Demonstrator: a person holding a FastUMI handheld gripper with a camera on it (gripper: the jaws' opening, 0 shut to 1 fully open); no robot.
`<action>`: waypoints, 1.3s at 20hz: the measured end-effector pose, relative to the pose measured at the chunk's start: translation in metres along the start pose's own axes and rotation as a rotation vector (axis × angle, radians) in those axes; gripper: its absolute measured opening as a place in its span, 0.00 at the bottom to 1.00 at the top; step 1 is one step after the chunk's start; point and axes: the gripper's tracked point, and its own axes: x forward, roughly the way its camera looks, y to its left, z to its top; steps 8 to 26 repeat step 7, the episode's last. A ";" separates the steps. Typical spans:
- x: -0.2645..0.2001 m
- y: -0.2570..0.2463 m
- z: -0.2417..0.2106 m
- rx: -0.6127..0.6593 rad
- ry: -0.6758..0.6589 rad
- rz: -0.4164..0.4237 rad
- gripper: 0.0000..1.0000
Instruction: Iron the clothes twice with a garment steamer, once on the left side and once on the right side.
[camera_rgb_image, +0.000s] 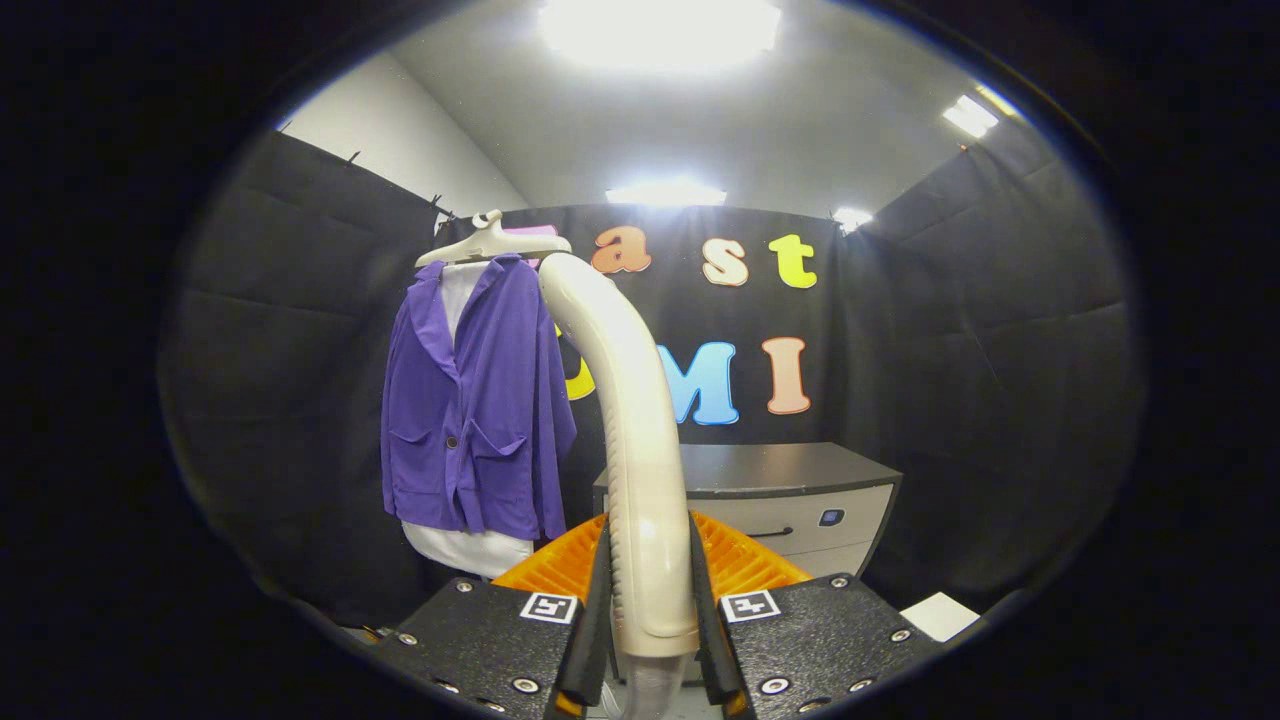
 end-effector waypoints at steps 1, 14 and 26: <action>0.001 -0.001 -0.002 0.001 0.007 -0.001 0.38; -0.011 -0.004 -0.013 0.008 0.037 -0.007 0.38; -0.011 -0.004 -0.013 0.008 0.037 -0.007 0.38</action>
